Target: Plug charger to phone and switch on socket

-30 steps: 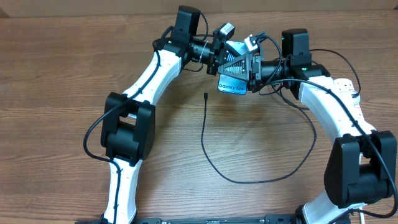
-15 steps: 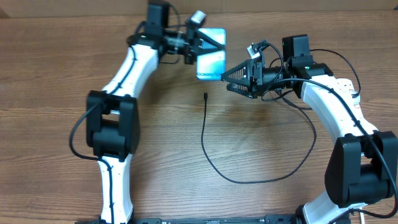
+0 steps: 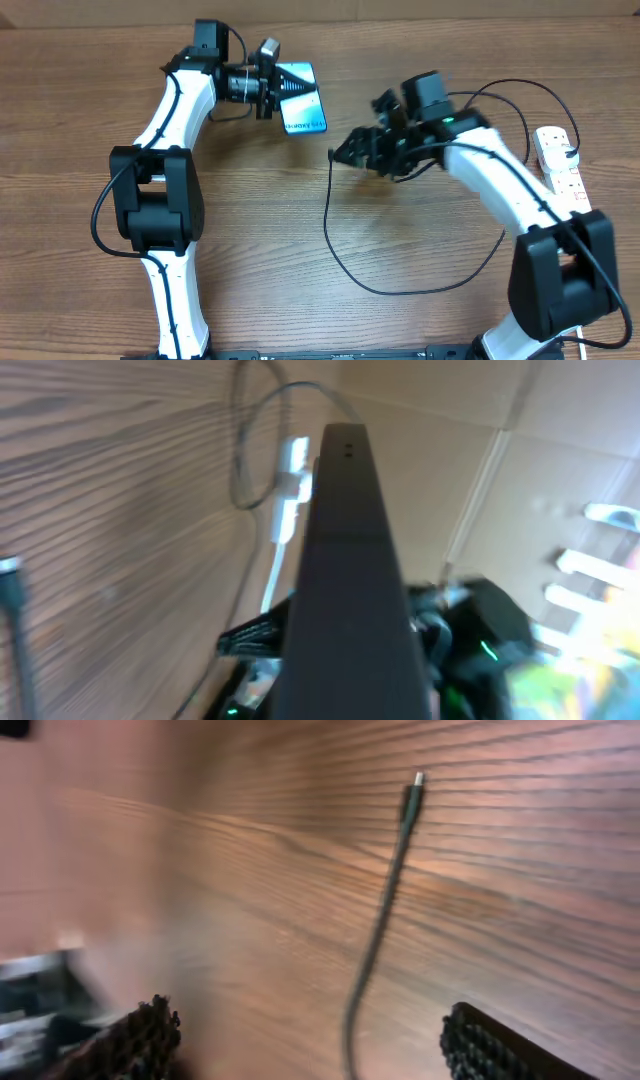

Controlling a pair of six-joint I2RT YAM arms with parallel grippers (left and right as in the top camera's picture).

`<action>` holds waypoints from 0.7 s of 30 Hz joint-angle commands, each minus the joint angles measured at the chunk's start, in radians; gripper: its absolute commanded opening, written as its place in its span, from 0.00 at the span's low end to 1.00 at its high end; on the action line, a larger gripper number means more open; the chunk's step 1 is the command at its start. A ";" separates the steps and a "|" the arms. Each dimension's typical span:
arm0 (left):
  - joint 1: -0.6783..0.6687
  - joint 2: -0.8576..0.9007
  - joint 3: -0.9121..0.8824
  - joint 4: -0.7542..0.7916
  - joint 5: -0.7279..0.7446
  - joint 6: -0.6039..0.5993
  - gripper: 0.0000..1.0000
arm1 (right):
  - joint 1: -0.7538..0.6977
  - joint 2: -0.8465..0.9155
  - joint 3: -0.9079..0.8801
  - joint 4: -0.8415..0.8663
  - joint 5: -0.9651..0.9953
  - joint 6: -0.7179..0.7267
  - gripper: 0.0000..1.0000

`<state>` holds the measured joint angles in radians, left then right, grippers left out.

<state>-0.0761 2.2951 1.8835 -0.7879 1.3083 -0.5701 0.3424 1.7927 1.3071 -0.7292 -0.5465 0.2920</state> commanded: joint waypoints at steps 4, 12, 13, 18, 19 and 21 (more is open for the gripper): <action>0.004 -0.025 0.002 -0.145 -0.168 0.245 0.04 | 0.098 -0.007 0.006 0.021 0.298 -0.005 1.00; 0.010 -0.025 0.002 -0.209 -0.314 0.279 0.04 | 0.108 -0.007 0.006 0.050 0.299 -0.005 0.95; 0.012 -0.025 0.002 -0.210 -0.328 0.280 0.04 | 0.108 -0.007 0.006 0.050 0.299 -0.004 0.92; 0.028 -0.025 0.002 -0.211 -0.370 0.279 0.04 | 0.108 -0.006 0.006 0.067 0.300 0.053 0.74; 0.031 -0.025 0.002 -0.211 -0.370 0.279 0.04 | 0.108 -0.006 0.006 0.073 0.301 0.056 0.71; 0.037 -0.025 0.002 -0.215 -0.370 0.279 0.04 | 0.108 -0.006 0.005 0.088 0.307 0.056 0.64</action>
<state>-0.0559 2.2951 1.8835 -0.9997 0.9424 -0.3141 0.4515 1.7927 1.3071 -0.6563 -0.2562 0.3241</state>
